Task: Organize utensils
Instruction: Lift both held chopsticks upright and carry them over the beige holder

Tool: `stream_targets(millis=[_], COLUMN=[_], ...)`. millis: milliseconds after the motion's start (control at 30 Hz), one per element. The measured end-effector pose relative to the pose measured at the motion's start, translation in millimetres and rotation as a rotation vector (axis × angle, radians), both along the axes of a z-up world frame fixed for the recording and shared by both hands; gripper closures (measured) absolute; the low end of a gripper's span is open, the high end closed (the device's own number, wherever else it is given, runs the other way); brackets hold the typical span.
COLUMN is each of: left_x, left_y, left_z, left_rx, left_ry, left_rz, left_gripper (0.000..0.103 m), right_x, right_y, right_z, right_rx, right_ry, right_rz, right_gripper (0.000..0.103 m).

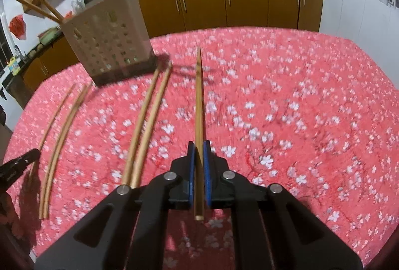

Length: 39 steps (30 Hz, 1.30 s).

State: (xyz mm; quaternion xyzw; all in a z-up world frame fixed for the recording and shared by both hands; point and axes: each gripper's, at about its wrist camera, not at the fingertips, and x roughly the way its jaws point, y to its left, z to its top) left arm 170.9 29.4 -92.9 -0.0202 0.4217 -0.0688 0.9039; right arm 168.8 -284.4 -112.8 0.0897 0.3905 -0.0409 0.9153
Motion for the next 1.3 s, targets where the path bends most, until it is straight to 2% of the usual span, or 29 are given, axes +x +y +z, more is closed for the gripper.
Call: stream_targets(millis=[167,467,667,867,1133,1300], left_x=[-4.5,-7.8,-4.0,-0.5,-8.2,-14.8], left_y=[7.7,24.0,22.4,17.4,3.2,-14.8], left_z=[33.1,106.3,126.9,151.1,186.2,210.2], left_rx=[-0.025,-0.124,-0.129,-0.124,-0.166,-0.210], left_ry=[-0.097,-0.295,-0.346,-0.399,-0.482,-0.543], left_rz=[0.004,0.030,0.028,0.007,-0.050,-0.103], left_gripper=[0.096,0.096,0.096,0.096,0.096,0.096], right_x=[-12.8,-26.6,-22.4,-24.5,-31.7,-28.3], right_y=[-6.4,-14.5,-15.1,-12.8,1.5,15.8], right_z=[41.2,103.7,121.3,152.5,215.4,243.4], right_rx=[-0.020,-0.035,-0.050,-0.003,0.070,0.085], right_ry=[-0.121,-0.315,-0.358,-0.417,-0.565,-0.668], right_rz=[-0.016,-0.054,-0.055,-0.022,0.073,0.091], right_gripper=[0.095,0.095,0.095,0.095,0.095,0.095])
